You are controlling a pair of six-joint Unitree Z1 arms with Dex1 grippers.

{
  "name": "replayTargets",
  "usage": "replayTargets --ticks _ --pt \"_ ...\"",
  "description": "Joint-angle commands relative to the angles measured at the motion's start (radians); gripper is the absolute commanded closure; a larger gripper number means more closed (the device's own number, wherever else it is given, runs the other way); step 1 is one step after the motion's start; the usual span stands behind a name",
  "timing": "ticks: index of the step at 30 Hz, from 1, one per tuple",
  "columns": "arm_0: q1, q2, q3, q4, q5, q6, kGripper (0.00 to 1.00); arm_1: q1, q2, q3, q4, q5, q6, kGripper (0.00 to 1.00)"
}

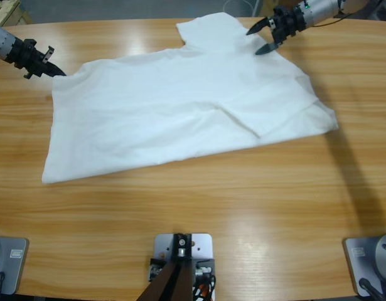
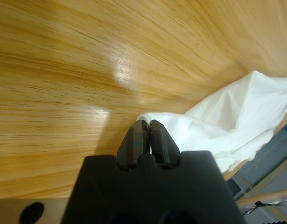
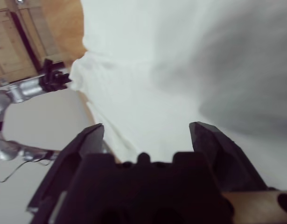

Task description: Fold clothes

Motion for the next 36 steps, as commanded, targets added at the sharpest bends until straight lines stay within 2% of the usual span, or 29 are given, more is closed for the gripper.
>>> replayTargets --ticks 1,5,7,18,33,34,36 --pt "0.004 0.010 0.003 0.016 -0.026 0.024 1.000 -0.027 -0.042 -0.614 -0.299 -0.051 0.031 0.258" --pt "0.007 0.012 0.003 0.016 -0.027 0.033 1.000 -0.029 0.002 -0.611 -0.589 -0.074 0.171 0.257" --pt "0.010 0.021 -0.002 0.016 -0.027 0.036 1.000 -0.029 0.028 -0.611 -0.635 -0.068 0.203 0.262" --pt "0.009 0.056 -0.023 0.015 -0.035 0.039 1.000 -0.030 0.121 -0.612 -0.626 0.028 0.237 0.277" --pt "0.016 0.071 -0.031 0.014 -0.039 0.046 1.000 -0.017 0.182 -0.612 -0.620 0.063 0.238 0.280" --pt "0.016 0.072 -0.032 0.015 -0.041 0.046 1.000 -0.012 0.186 -0.612 -0.619 0.073 0.239 0.290" --pt "0.016 0.075 -0.034 0.015 -0.041 0.046 1.000 0.005 0.199 -0.612 -0.621 0.100 0.240 0.443"
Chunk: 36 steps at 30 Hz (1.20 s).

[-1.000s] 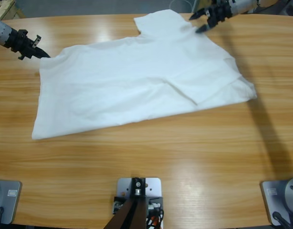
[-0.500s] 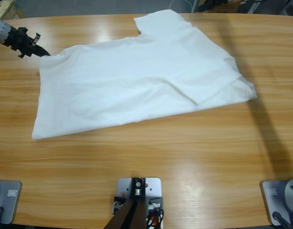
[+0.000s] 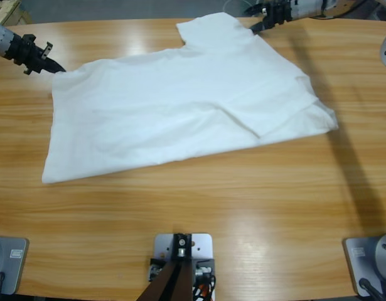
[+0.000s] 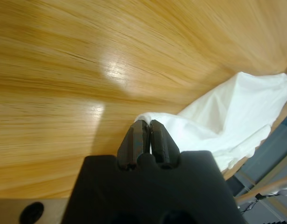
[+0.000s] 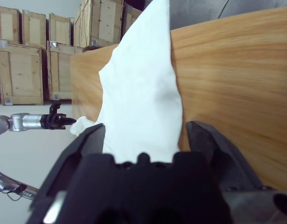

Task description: Fold clothes

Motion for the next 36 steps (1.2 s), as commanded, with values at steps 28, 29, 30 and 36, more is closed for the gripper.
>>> replayTargets --ticks 28,29,30,36 --pt "0.016 0.015 -0.016 0.019 -0.061 0.016 1.000 -0.018 0.064 -0.607 0.164 0.159 -0.023 1.000" --pt "0.020 0.003 -0.016 0.020 -0.066 0.018 1.000 -0.024 0.057 -0.607 0.176 0.176 -0.027 1.000" --pt "0.023 -0.008 -0.016 0.020 -0.075 0.020 1.000 -0.029 0.051 -0.607 0.195 0.191 -0.035 1.000" --pt "0.036 -0.076 -0.010 0.084 -0.087 0.039 1.000 -0.030 -0.017 -0.608 0.341 0.217 -0.130 1.000"
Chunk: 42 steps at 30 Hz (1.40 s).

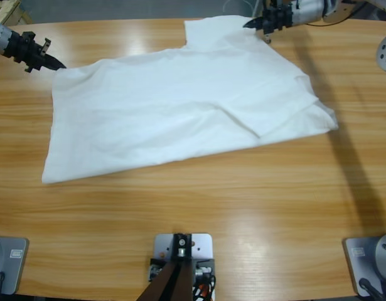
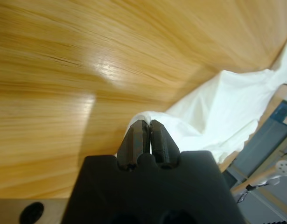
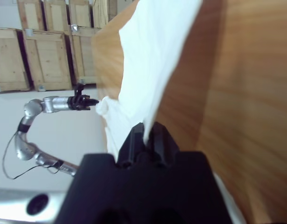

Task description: Fold clothes

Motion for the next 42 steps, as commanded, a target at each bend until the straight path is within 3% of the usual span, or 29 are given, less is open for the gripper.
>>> replayTargets --ticks 1,11,21,27,33,42 --pt "0.030 -0.075 -0.001 0.100 -0.029 0.035 1.000 -0.018 -0.059 -0.579 0.170 0.042 -0.105 1.000" --pt "0.072 -0.168 0.056 0.191 -0.033 0.108 1.000 -0.019 -0.172 -0.578 0.287 0.065 -0.141 1.000" --pt "0.077 -0.222 0.133 0.216 -0.066 0.136 1.000 -0.019 -0.247 -0.578 0.672 0.045 -0.409 1.000" --pt "0.094 -0.226 0.176 0.243 -0.075 0.157 1.000 -0.020 -0.281 -0.545 0.689 0.041 -0.428 1.000" --pt "0.147 -0.221 0.180 0.270 -0.074 0.188 1.000 -0.020 -0.309 -0.392 0.690 0.032 -0.444 1.000" --pt "0.153 -0.219 0.211 0.275 -0.065 0.219 1.000 -0.010 -0.490 0.026 0.686 -0.124 -0.583 1.000"
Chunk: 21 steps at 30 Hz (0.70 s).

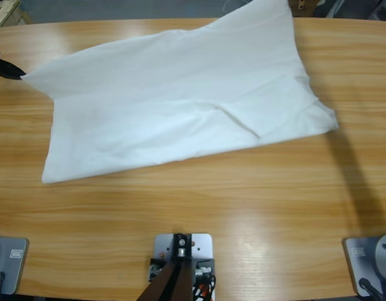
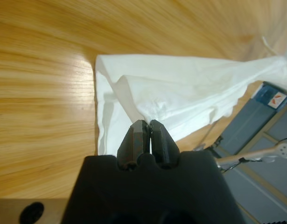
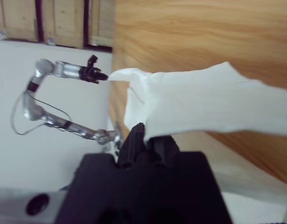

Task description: Fold clothes

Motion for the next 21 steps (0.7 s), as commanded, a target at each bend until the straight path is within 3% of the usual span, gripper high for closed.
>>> replayTargets --ticks 1,11,21 --pt "0.013 -0.002 0.060 0.016 0.001 0.031 1.000 0.000 -0.185 0.056 0.106 -0.122 -0.136 1.000" --pt "0.008 0.015 0.081 0.012 -0.003 0.063 1.000 -0.003 -0.172 0.317 0.105 -0.139 -0.203 1.000" --pt "-0.123 0.116 0.061 -0.001 -0.095 0.074 1.000 -0.038 -0.161 0.490 0.099 -0.176 -0.293 1.000"
